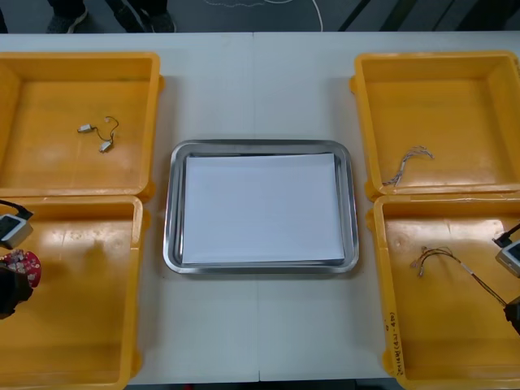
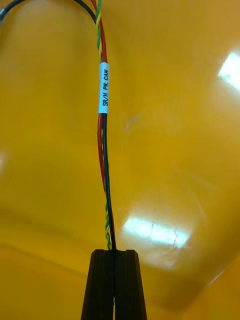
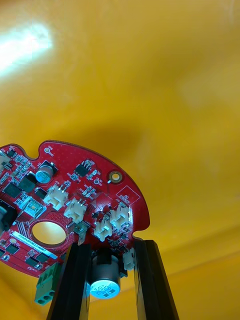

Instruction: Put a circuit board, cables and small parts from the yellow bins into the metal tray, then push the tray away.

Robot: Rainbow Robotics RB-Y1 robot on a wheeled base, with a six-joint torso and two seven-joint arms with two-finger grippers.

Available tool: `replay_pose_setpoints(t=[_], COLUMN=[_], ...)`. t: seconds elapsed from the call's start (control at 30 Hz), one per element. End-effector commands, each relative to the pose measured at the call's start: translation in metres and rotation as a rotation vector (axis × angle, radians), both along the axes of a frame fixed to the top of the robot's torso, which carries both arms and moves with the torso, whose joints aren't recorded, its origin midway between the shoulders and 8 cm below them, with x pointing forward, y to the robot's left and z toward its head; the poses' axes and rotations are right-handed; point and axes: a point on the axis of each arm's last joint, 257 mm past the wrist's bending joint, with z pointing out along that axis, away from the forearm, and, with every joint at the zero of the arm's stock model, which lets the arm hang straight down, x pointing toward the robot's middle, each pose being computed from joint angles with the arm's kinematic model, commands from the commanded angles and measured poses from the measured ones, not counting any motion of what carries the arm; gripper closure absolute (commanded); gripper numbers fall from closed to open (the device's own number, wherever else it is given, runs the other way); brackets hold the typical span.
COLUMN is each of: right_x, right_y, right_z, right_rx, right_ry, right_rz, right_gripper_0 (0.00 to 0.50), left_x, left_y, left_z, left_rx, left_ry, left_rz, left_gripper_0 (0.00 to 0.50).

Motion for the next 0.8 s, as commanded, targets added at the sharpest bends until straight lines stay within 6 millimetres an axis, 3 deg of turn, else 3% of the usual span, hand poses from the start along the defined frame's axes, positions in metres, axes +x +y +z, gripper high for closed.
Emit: replay_pose_setpoints(t=[0.03,0.33,0.53,0.6,0.67,0.7,0.73,0.77,0.8], right_x=[-0.012,-0.020,-0.016,-0.015,-0.014,-0.013,-0.012,-0.010,-0.009], right_y=[-0.015,-0.026,-0.028,-0.027,-0.025,-0.023,-0.021,-0.019,-0.017], right_z=[0.001,-0.016,-0.017,-0.017,-0.018,-0.019,-0.020,-0.020,-0.021], right_rx=[-0.031,-0.026,-0.030,-0.032,-0.028,-0.027,-0.022,-0.021,-0.019], right_ry=[-0.023,-0.083,-0.108,-0.115,-0.123,-0.126,-0.134,-0.144,-0.150], right_rz=[0.009,-0.040,-0.044,-0.040,-0.039,-0.036,-0.033,-0.028,-0.024], right_gripper_0=[0.500,0.500,0.500,0.386,0.169,0.130,0.046,0.000,0.000], left_x=[-0.010,-0.009,-0.007,-0.006,-0.006,-0.006,-0.005,-0.005,-0.005], left_y=[-0.019,-0.032,-0.034,-0.034,-0.033,-0.033,-0.033,-0.033,-0.032], left_z=[-0.012,-0.018,-0.020,-0.019,-0.019,-0.019,-0.019,-0.019,-0.019], left_rx=[0.014,0.022,0.029,0.030,0.031,0.031,0.032,0.034,0.035], left_ry=[0.021,0.034,0.033,0.030,0.031,0.030,0.028,0.028,0.027], left_rz=[-0.025,-0.042,-0.036,-0.034,-0.033,-0.033,-0.033,-0.031,-0.032], left_gripper_0=[0.500,0.500,0.500,0.480,0.409,0.388,0.337,0.293,0.255])
